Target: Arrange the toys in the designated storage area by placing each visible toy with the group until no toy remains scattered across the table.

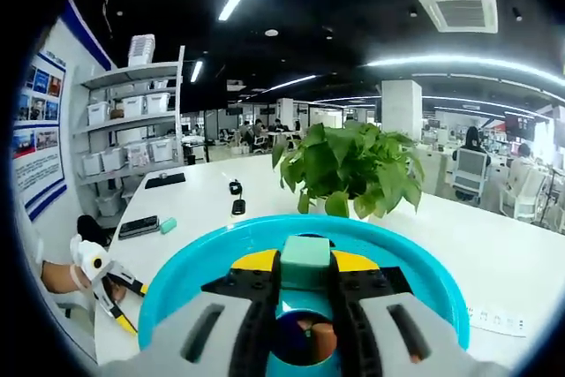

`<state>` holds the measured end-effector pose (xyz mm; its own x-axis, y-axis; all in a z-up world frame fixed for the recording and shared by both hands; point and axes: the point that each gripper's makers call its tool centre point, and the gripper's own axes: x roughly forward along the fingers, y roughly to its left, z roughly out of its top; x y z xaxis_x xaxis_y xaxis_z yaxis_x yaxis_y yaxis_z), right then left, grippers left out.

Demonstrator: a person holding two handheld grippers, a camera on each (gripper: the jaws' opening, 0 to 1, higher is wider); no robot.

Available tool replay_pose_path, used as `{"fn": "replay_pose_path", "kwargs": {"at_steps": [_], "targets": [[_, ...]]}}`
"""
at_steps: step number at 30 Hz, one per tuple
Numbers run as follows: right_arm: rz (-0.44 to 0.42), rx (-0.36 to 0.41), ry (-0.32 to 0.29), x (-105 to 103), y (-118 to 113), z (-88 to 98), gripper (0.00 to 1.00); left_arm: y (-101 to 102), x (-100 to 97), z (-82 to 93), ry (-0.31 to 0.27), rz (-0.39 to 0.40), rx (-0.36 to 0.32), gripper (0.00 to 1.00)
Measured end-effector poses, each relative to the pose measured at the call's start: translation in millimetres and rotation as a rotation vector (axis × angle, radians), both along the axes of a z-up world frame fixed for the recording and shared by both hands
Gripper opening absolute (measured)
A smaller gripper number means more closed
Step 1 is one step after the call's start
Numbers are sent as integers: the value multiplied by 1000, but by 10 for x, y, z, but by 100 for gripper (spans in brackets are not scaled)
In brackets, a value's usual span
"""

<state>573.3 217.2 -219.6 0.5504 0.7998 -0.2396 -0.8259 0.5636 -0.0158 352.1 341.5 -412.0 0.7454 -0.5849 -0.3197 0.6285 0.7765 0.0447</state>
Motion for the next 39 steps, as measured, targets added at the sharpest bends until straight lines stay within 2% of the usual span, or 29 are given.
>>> {"fn": "replay_pose_path", "kwargs": {"at_steps": [4,12,18,25,30,34,39], "targets": [[-5,-3,6,2,-18,-6,25,1,0,1,0,0,0,57],[-4,-6,6,-9,-35,-6,26,2,2,2,0,0,0,57],[-6,-2,-40,-107,-58,97,26,0,2,3,0,-1,0,57],[-9,65,-118,-366,-84,416,26,2,3,7,0,0,-5,57],[-11,80,-153,-548,-114,509,30,-6,2,4,0,-3,-4,57],[-10,118,-151,-731,-148,503,32,-15,-3,8,1,-8,-8,57],[-17,146,-132,-902,-168,373,33,-27,-11,6,3,-13,-7,58]]}}
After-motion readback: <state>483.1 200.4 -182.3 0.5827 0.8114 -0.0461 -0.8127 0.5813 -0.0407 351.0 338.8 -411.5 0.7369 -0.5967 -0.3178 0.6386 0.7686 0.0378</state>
